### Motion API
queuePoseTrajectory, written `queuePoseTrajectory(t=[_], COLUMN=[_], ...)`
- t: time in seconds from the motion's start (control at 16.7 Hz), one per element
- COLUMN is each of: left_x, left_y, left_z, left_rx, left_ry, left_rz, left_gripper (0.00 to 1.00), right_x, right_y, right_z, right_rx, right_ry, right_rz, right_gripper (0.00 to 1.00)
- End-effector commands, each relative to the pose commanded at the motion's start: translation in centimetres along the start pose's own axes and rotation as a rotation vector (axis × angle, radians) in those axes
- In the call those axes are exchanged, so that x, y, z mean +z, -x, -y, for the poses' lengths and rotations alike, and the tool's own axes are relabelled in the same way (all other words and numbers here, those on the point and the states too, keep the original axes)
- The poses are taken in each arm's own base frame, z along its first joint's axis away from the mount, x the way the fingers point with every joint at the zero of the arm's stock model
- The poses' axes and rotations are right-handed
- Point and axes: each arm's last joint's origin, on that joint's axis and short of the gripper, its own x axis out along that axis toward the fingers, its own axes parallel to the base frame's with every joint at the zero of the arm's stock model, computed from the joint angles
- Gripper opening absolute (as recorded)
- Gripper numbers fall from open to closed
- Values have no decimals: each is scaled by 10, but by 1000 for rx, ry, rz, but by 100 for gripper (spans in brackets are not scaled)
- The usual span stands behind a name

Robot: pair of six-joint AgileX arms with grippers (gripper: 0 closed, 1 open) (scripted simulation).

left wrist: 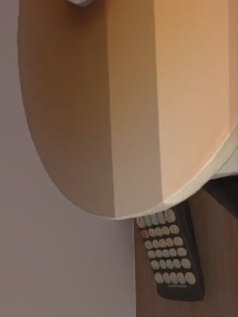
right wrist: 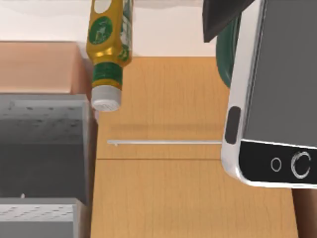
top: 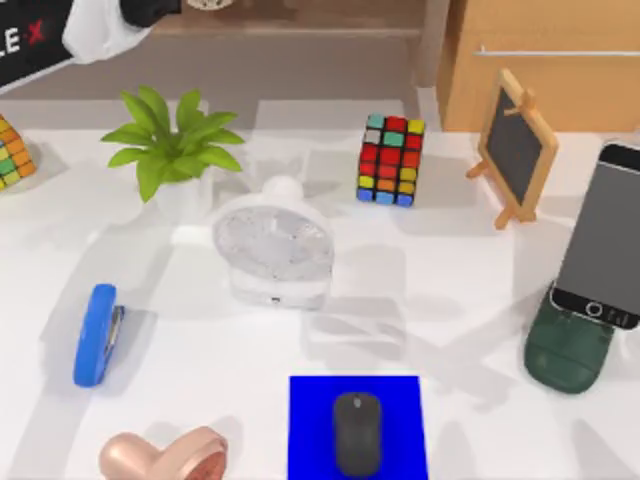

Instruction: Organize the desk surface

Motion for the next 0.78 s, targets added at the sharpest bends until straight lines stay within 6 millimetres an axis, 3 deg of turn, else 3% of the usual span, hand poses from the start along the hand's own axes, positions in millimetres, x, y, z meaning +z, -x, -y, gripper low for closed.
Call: queuePoseTrajectory(t=[0.48,0.66,0.78], left_x=[7,4,5], left_y=[50,49,42], left_z=[45,48,40], left_rx=[-236,-251,-212], left_ry=[-229,-226,-186], left_rz=[-26,-41,-38], left_gripper=[0,0,0], right_x=[0,0,0], right_y=[0,0,0], right_z=[0,0,0], right_rx=[0,0,0], right_ry=[0,0,0], right_rz=[0,0,0], right_gripper=[100,100,100])
